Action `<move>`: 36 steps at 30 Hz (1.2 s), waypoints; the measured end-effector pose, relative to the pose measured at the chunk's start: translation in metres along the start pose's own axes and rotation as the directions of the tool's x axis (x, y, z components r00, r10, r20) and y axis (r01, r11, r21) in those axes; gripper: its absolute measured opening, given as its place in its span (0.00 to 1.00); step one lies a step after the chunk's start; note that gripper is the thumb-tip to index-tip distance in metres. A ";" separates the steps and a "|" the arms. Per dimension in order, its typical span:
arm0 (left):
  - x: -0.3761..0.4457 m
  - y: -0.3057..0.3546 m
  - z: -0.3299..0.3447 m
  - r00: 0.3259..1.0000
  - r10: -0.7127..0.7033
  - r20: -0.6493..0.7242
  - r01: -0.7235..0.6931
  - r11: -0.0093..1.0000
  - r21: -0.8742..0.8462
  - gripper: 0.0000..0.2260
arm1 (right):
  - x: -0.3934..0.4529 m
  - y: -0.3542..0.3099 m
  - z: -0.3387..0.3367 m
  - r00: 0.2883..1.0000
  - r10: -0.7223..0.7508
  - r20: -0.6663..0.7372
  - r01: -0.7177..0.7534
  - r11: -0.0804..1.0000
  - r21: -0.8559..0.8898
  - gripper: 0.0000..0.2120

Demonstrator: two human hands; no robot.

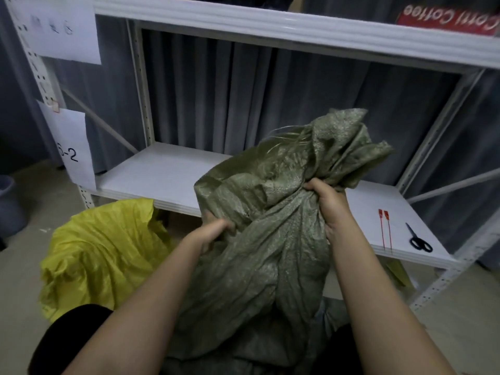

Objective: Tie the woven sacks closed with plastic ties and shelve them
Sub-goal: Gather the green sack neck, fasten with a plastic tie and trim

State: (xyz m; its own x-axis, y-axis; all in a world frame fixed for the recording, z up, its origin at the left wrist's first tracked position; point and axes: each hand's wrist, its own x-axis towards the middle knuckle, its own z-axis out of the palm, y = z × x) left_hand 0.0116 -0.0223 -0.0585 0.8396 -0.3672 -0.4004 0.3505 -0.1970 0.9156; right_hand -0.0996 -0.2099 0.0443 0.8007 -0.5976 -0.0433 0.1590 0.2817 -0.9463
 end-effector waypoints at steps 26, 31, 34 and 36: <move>-0.065 0.209 0.015 0.595 0.760 -0.261 -0.773 0.630 0.073 0.08 | 0.041 -0.053 0.060 0.989 -0.144 0.022 0.141 0.985 0.102 0.31; -0.057 0.200 0.025 0.694 0.672 -0.259 -0.696 0.718 -0.002 0.11 | 0.041 -0.052 0.059 0.986 -0.109 0.127 0.095 0.989 0.115 0.30; -0.052 0.197 0.031 0.820 0.520 -0.240 -0.557 0.821 -0.122 0.19 | 0.038 -0.045 0.050 0.973 -0.087 0.216 0.038 0.974 0.222 0.38; -0.053 0.196 0.039 0.891 0.429 -0.151 -0.448 0.883 -0.137 0.21 | 0.035 -0.044 0.046 0.975 -0.103 0.197 0.056 0.971 0.233 0.36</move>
State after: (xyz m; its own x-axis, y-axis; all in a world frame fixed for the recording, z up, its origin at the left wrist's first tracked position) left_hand 0.0199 -0.0766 0.1406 0.9607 -0.2743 0.0412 -0.0096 0.1155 0.9933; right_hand -0.0523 -0.2083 0.0992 0.8778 -0.4641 0.1187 0.3338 0.4147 -0.8465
